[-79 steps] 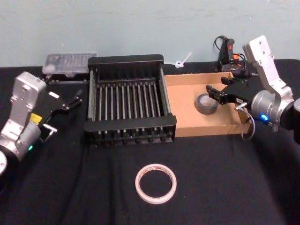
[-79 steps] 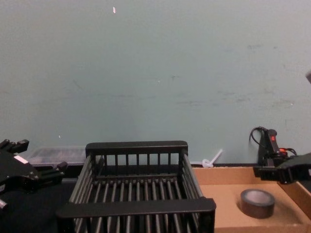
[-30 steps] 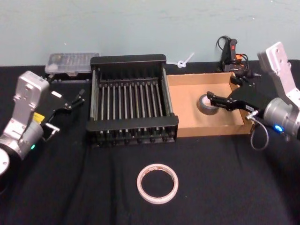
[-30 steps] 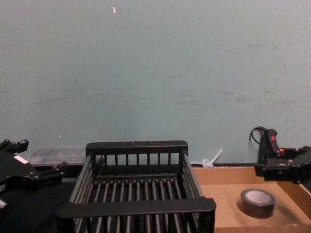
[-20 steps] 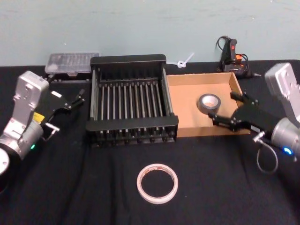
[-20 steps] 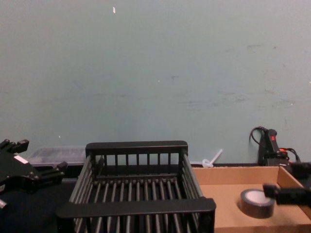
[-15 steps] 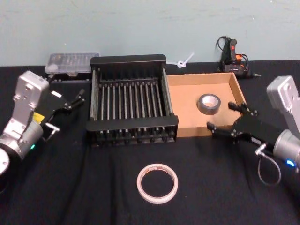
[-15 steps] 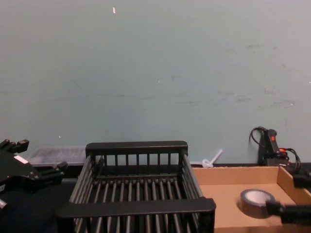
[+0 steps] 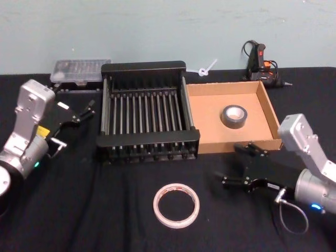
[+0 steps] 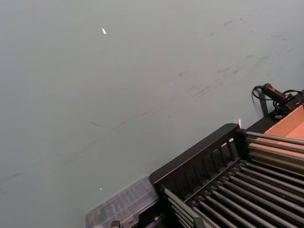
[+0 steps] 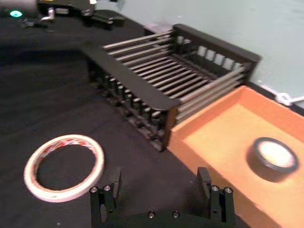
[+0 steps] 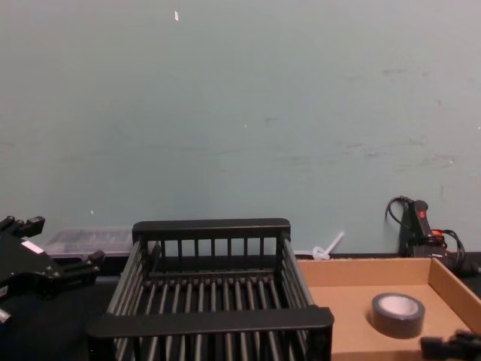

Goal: Pick up the white tape and place it into the black box , Pick up the silver tape and place it into the brown box.

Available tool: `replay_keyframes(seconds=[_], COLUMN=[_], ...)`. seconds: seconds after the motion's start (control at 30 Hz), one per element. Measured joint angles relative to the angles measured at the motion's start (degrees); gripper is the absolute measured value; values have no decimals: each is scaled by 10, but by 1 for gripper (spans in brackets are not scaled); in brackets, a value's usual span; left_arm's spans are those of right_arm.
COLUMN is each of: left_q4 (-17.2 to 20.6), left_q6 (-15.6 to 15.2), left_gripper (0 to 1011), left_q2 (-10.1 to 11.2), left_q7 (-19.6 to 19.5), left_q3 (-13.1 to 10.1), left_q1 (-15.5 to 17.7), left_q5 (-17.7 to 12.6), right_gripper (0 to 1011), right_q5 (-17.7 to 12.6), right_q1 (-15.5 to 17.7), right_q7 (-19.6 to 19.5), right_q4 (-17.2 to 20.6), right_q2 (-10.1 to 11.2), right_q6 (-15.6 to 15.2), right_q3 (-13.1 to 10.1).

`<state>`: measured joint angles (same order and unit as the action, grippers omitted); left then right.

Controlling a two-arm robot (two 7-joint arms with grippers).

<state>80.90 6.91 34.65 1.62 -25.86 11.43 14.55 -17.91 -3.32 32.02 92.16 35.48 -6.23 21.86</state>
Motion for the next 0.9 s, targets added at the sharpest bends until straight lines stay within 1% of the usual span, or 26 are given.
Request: replay_keyframes(seconds=[0.13,0.23,0.27,0.33,0.37,0.47,0.53,0.57,0.63,0.9], left_q4=[0,0,0,0,0,0,0,0,0,0], left_q6=[0,0,0,0,0,0,0,0,0,0], left_gripper=[1001,1001,1002,1001,1001,1001,1001,1001,1001,1001], left_q2=[0,0,0,0,0,0,0,0,0,0], left_q7=[0,0,0,0,0,0,0,0,0,0], left_q3=[0,0,0,0,0,0,0,0,0,0], left_q1=[0,0,0,0,0,0,0,0,0,0], left_q5=[0,0,0,0,0,0,0,0,0,0], right_gripper=[1002,1002,1003,1002,1002,1002,1002,1002,1002,1002], right_q5=[4,6,7,7,8,10,13,14,19,33], right_q1=[-18,-28,-35,-43,-50,-62,-75,-78,-95,-135], right_q7=[18,26,34,40,46,54,61,63,73,97], right_q4=[-11,-19,-26,-32,-40,-51,-60,-63,-73,-96], right_q2=[-2,-5,-8,-10,-14,-19,-24,-25,-28,-34], right_q6=[1,4,8,12,16,21,22,22,19,6], right_q3=[25,37,45,53,61,72,84,88,104,140])
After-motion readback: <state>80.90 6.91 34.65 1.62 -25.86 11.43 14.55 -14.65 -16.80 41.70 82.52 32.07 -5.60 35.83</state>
